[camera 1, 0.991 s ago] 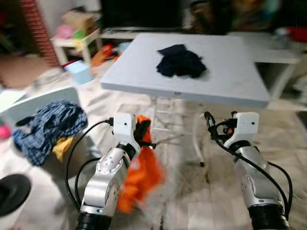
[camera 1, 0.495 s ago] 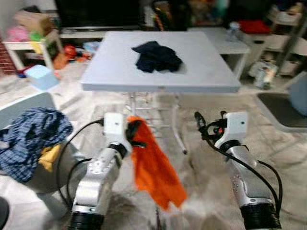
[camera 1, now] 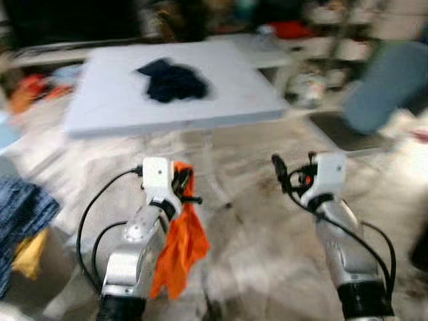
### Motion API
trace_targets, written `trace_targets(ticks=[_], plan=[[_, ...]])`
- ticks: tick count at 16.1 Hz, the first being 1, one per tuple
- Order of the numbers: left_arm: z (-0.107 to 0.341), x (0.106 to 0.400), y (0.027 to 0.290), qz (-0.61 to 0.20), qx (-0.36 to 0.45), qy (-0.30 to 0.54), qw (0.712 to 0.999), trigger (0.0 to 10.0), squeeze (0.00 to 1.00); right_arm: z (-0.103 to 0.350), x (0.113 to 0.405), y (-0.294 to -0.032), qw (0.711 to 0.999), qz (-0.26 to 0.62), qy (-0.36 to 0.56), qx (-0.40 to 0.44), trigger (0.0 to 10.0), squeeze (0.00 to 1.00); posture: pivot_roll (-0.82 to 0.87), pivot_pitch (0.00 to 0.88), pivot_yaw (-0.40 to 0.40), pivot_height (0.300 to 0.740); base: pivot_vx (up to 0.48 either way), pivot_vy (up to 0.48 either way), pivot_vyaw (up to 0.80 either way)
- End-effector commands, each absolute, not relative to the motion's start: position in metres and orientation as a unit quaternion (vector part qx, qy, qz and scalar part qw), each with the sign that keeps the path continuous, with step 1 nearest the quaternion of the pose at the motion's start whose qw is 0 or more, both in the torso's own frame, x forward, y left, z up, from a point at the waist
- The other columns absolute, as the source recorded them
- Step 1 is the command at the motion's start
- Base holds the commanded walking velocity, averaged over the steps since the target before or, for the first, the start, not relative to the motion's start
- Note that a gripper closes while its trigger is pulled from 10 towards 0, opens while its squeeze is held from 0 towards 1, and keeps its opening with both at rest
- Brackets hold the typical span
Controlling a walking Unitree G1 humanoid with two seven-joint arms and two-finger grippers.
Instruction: Hang hanger
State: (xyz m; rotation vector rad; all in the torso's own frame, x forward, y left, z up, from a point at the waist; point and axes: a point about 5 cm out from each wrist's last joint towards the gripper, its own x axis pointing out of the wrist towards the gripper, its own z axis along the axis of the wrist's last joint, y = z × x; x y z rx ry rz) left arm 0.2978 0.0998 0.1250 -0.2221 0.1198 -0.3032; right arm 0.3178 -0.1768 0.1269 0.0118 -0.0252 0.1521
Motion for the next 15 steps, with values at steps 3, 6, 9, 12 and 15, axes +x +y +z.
trace_targets(ticks=[3, 6, 9, 12, 15], plan=[[0.1276, 0.2989, 0.0935, -0.158, -0.11, 0.056, 0.98, 10.0, 0.0, 0.1267, 0.3182, -0.1806, 0.997, 0.071, -0.008, 0.006, 10.0, 0.0, -0.16, 0.0, 0.015, 0.74, 0.0, 0.48, -0.8], [0.1265, 0.2987, 0.0937, -0.157, -0.113, 0.059, 0.979, 10.0, 0.0, 0.1273, 0.3179, -0.1813, 0.997, 0.071, -0.009, 0.007, 10.0, 0.0, -0.16, 0.0, 0.013, 0.74, 0.0, 0.48, -0.2], [0.1246, 0.2994, 0.0958, -0.156, -0.11, 0.062, 0.98, 10.0, 0.0, 0.1274, 0.3174, -0.1806, 0.997, 0.072, -0.01, 0.008, 10.0, 0.0, -0.16, 0.0, 0.015, 0.74, 0.0, 0.48, 0.0], [0.125, 0.3016, 0.0983, -0.153, -0.109, 0.063, 0.98, 10.0, 0.0, 0.127, 0.3169, -0.1794, 0.997, 0.072, -0.01, 0.01, 10.0, 0.0, -0.16, 0.0, 0.018, 0.74, 0.0, 0.48, 0.0], [0.1278, 0.3017, 0.1004, -0.153, -0.104, 0.046, 0.982, 10.0, 0.0, 0.1266, 0.3169, -0.1793, 0.997, 0.07, -0.009, 0.01, 10.0, 0.0, -0.16, 0.0, 0.02, 0.74, 0.0, 0.16, 0.0]])
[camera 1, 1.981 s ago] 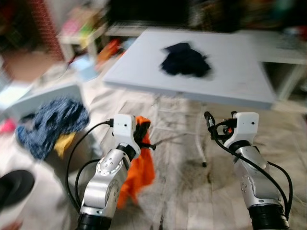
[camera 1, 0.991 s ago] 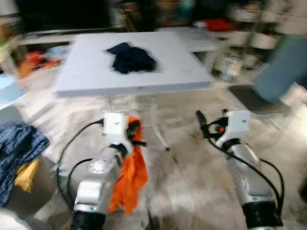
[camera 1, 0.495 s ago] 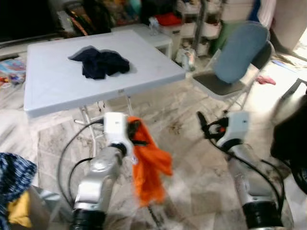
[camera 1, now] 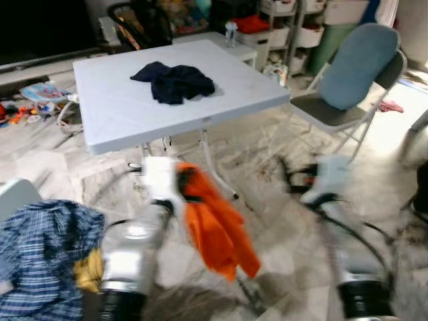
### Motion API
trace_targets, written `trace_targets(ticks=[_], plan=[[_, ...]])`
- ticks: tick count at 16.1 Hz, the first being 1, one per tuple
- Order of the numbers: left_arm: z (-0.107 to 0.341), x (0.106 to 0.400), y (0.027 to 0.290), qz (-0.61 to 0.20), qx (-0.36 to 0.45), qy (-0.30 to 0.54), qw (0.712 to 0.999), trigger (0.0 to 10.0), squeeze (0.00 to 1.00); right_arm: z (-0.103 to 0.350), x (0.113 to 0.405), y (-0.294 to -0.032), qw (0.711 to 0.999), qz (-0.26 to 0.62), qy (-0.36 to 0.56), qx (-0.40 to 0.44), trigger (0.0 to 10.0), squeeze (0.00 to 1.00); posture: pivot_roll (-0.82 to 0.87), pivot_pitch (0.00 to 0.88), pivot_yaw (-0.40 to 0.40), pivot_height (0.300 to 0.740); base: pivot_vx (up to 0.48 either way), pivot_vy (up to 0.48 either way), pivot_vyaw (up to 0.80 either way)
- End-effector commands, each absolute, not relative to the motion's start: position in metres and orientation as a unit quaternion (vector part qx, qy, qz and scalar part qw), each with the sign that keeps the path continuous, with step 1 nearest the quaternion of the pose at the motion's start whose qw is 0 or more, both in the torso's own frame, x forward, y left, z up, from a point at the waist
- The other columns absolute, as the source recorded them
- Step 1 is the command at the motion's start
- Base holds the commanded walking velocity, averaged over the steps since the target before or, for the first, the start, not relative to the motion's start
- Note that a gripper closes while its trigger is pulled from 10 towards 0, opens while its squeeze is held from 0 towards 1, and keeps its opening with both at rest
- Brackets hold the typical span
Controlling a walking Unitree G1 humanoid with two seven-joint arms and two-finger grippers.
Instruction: Hang hanger
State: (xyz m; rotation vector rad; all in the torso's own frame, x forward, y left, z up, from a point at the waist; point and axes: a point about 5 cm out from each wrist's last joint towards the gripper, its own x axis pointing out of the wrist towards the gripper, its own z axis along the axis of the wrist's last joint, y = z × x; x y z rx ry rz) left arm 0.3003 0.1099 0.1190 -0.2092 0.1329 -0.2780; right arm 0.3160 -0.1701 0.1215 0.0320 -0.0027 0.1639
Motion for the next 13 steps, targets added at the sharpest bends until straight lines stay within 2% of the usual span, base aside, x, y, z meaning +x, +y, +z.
trace_targets(ticks=[1, 4, 6, 9, 13], plan=[[0.1278, 0.3019, 0.1007, -0.16, -0.103, 0.046, 0.981, 10.0, 0.0, 0.1264, 0.317, -0.1794, 0.998, 0.069, -0.008, 0.01, 10.0, 0.0, -0.16, 0.0, 0.022, 0.74, 0.0, 0.0, 0.0], [0.1281, 0.2993, 0.098, -0.183, -0.119, 0.046, 0.975, 10.0, 0.0, 0.1253, 0.3166, -0.1778, 0.997, 0.074, -0.005, 0.015, 10.0, 0.0, -0.16, 0.0, 0.024, 0.74, 0.0, 0.0, 0.0], [0.1286, 0.2991, 0.0976, -0.187, -0.12, 0.044, 0.974, 10.0, 0.0, 0.1251, 0.3167, -0.1764, 0.997, 0.074, -0.005, 0.016, 10.0, 0.0, -0.16, 0.0, 0.028, 0.74, 0.0, 0.0, -0.8], [0.1283, 0.2989, 0.0982, -0.189, -0.124, 0.041, 0.973, 10.0, 0.0, 0.1248, 0.3163, -0.1763, 0.997, 0.074, -0.006, 0.015, 10.0, 0.0, -0.16, 0.0, 0.029, 0.74, 0.279, 0.0, -0.8], [0.1282, 0.2989, 0.0986, -0.188, -0.124, 0.042, 0.973, 10.0, 0.0, 0.1246, 0.3159, -0.1774, 0.997, 0.071, -0.006, 0.014, 10.0, 0.0, -0.16, 0.0, 0.032, 0.74, 0.366, 0.25, -0.8]])
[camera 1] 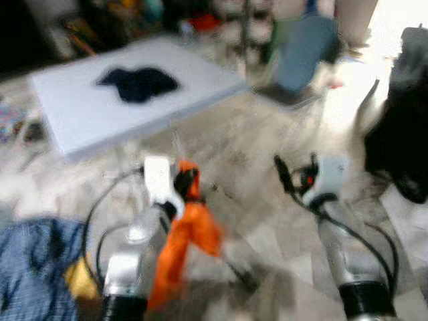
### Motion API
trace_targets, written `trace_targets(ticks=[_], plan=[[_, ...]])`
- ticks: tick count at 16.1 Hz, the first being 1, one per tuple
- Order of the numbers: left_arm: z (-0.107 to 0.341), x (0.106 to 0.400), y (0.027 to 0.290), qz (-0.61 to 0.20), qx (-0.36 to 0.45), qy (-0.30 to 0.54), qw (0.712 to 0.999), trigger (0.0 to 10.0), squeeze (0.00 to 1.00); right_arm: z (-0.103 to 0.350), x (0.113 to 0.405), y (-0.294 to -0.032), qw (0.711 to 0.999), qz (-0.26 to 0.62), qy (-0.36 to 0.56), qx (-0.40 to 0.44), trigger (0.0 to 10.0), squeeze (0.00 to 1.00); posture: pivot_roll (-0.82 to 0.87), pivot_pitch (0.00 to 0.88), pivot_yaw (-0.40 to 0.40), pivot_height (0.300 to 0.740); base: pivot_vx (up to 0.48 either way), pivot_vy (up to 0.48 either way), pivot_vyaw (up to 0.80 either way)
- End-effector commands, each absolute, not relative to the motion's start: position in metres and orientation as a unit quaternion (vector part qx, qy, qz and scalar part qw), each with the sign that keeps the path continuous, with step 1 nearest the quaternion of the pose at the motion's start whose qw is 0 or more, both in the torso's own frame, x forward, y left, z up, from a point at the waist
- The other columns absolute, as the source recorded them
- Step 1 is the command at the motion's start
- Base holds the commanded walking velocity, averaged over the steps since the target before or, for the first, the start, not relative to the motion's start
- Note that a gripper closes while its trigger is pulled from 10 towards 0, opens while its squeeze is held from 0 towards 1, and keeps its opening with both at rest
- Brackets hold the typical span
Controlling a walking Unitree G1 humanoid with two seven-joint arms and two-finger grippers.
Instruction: Hang hanger
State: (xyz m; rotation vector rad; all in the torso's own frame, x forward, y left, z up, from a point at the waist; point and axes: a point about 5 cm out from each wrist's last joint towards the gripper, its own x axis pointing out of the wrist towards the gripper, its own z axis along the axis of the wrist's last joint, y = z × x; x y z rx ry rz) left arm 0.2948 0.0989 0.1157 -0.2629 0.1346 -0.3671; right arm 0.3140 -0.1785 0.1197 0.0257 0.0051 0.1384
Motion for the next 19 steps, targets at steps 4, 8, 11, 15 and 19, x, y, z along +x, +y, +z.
trace_targets(ticks=[4, 8, 11, 15, 19], plan=[[0.1273, 0.2984, 0.0991, -0.186, -0.126, 0.045, 0.974, 10.0, 0.0, 0.1239, 0.3148, -0.1772, 0.997, 0.07, -0.006, 0.015, 10.0, 0.0, -0.16, 0.0, 0.035, 0.74, 0.352, 0.297, -0.66], [0.1265, 0.2988, 0.0986, -0.187, -0.125, 0.047, 0.973, 10.0, 0.0, 0.1237, 0.315, -0.1774, 0.997, 0.069, -0.005, 0.015, 10.0, 0.0, -0.16, 0.0, 0.034, 0.74, 0.323, 0.355, -0.23], [0.126, 0.2991, 0.0989, -0.188, -0.124, 0.049, 0.973, 10.0, 0.0, 0.124, 0.3158, -0.1768, 0.997, 0.069, -0.005, 0.014, 10.0, 0.0, -0.16, 0.0, 0.034, 0.74, 0.321, 0.356, -0.62], [0.1246, 0.2986, 0.0969, -0.192, -0.121, 0.052, 0.972, 10.0, 0.0, 0.1243, 0.3165, -0.1762, 0.997, 0.071, -0.006, 0.015, 10.0, 0.0, -0.16, 0.0, 0.033, 0.74, 0.321, 0.357, -0.8], [0.1238, 0.2977, 0.0964, -0.196, -0.119, 0.054, 0.972, 10.0, 0.0, 0.1244, 0.3167, -0.1754, 0.997, 0.07, -0.007, 0.015, 10.0, 0.0, -0.16, 0.0, 0.036, 0.74, 0.322, 0.356, -0.8]])
